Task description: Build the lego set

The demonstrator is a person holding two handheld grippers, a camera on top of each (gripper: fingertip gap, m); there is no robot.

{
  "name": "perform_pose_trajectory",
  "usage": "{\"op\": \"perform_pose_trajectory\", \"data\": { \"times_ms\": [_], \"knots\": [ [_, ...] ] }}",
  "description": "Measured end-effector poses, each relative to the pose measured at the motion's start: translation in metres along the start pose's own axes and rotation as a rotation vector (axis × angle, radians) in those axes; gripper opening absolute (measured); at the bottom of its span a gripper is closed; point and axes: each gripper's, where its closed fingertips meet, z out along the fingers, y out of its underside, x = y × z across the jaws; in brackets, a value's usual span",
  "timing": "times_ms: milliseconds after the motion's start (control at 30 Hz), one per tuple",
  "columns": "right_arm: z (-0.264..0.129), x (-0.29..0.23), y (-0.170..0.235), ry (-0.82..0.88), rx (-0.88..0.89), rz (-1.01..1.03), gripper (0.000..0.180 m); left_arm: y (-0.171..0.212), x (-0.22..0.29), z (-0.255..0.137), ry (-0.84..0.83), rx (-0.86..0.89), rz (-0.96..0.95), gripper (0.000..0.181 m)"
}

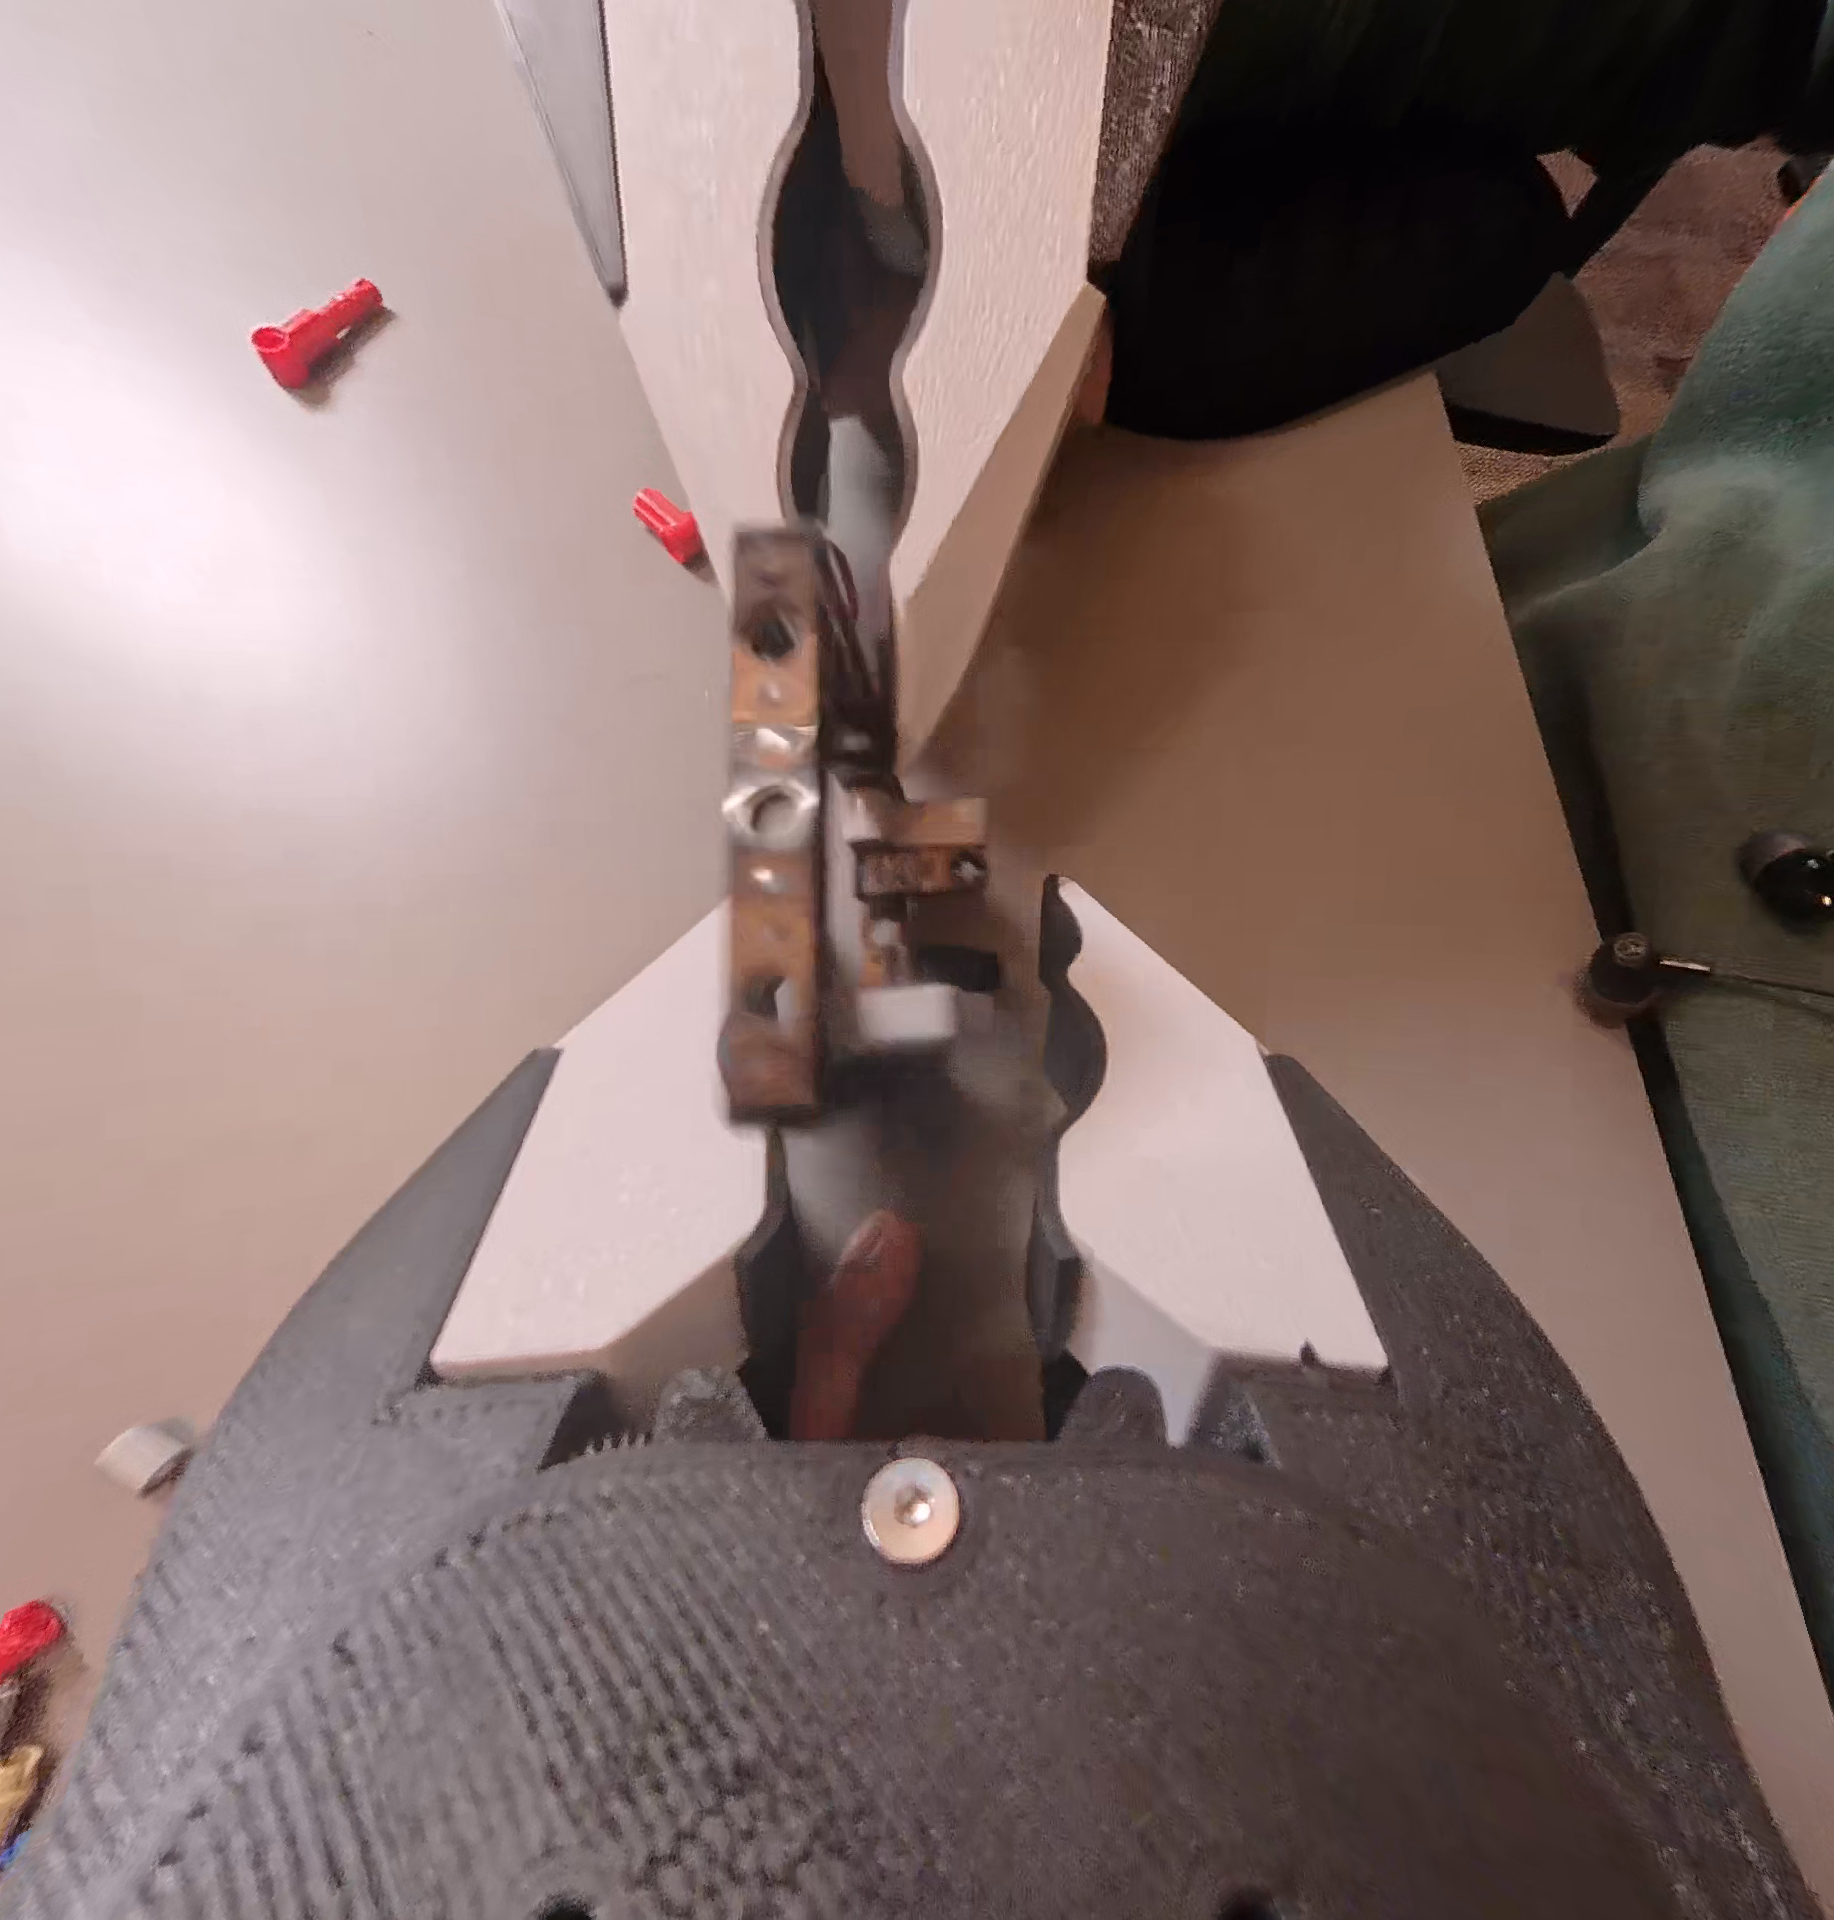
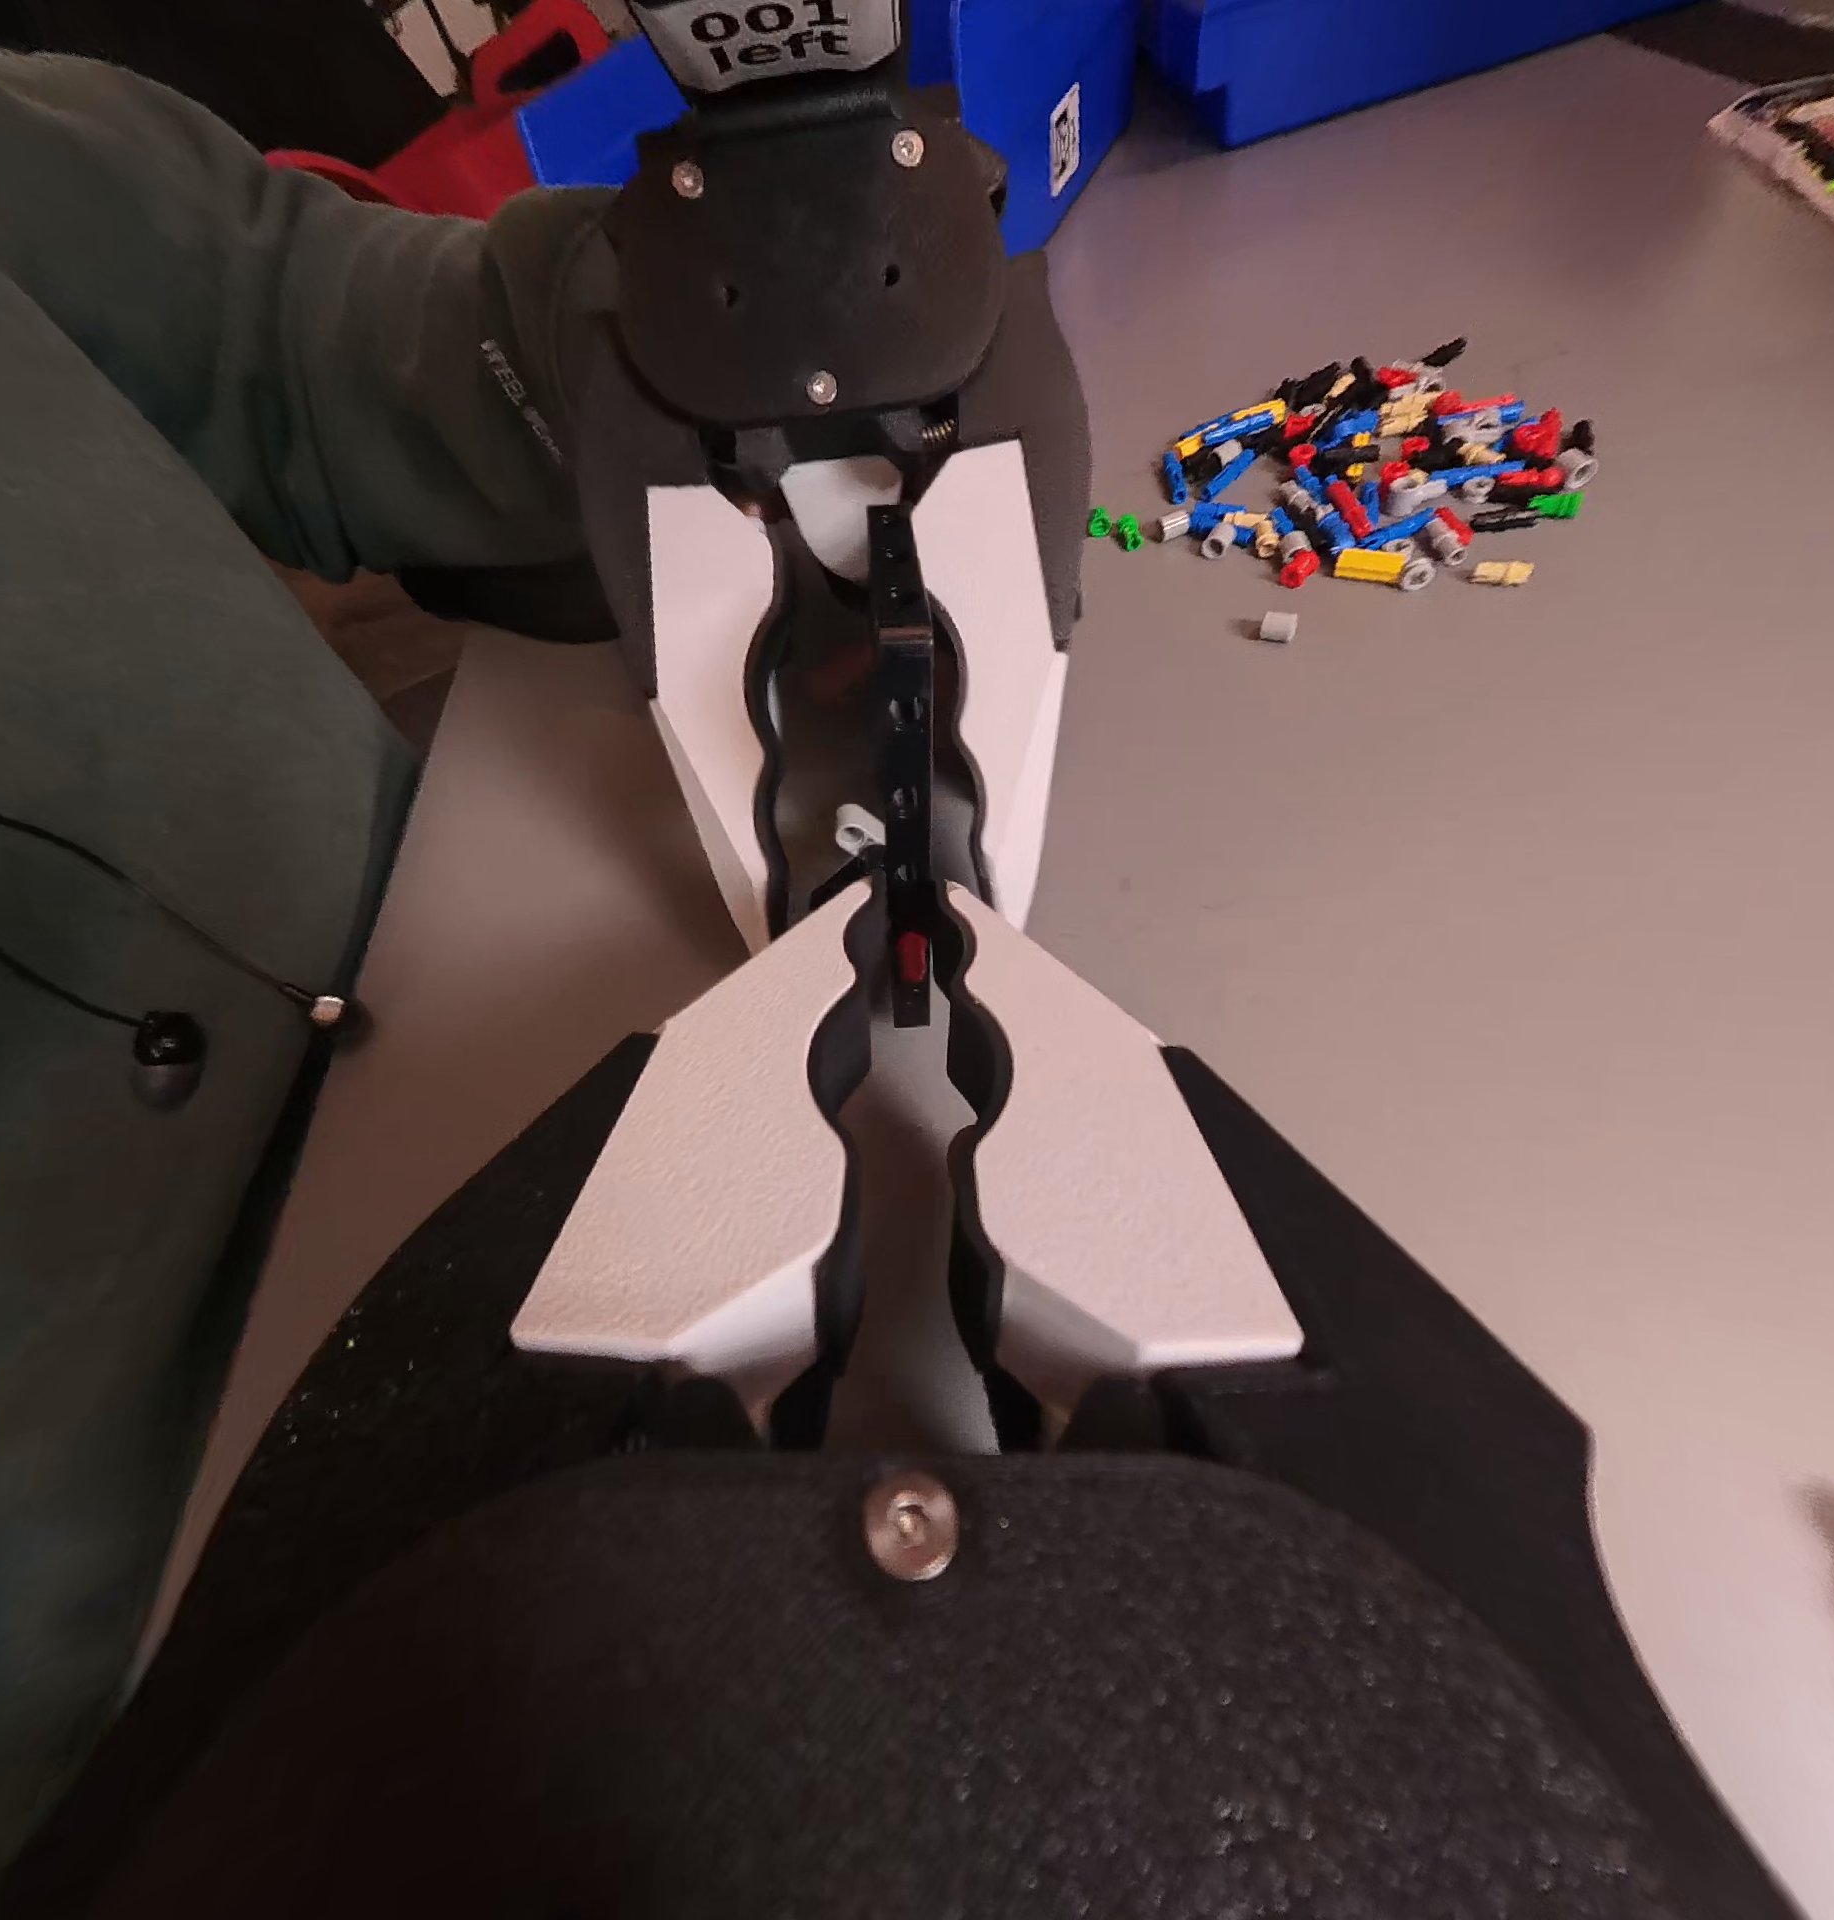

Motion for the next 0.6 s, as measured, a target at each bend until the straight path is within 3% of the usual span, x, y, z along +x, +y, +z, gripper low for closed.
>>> {"op": "perform_pose_trajectory", "data": {
  "times_ms": [33, 167, 333, 500, 600],
  "knots": [
    [-0.002, 0.004, 0.001, 0.036, -0.004, -0.039, 0.005, 0.001, 0.000, -0.002, 0.002, 0.004, 0.005, 0.047],
    [-0.006, 0.006, 0.005, 0.074, -0.029, -0.122, 0.006, 0.000, -0.004, -0.005, -0.007, 0.036, 0.013, 0.034],
    [-0.007, 0.027, 0.006, 0.176, -0.041, -0.041, 0.007, -0.002, -0.022, -0.004, -0.111, 0.056, -0.024, 0.018],
    [-0.013, 0.045, 0.000, 0.312, -0.007, 0.189, 0.034, -0.013, -0.044, -0.010, -0.245, 0.130, -0.147, 0.017],
    [-0.009, 0.049, -0.011, 0.452, 0.044, 0.205, 0.037, -0.019, -0.050, -0.011, -0.319, 0.158, -0.149, 0.014]
  ]
}}
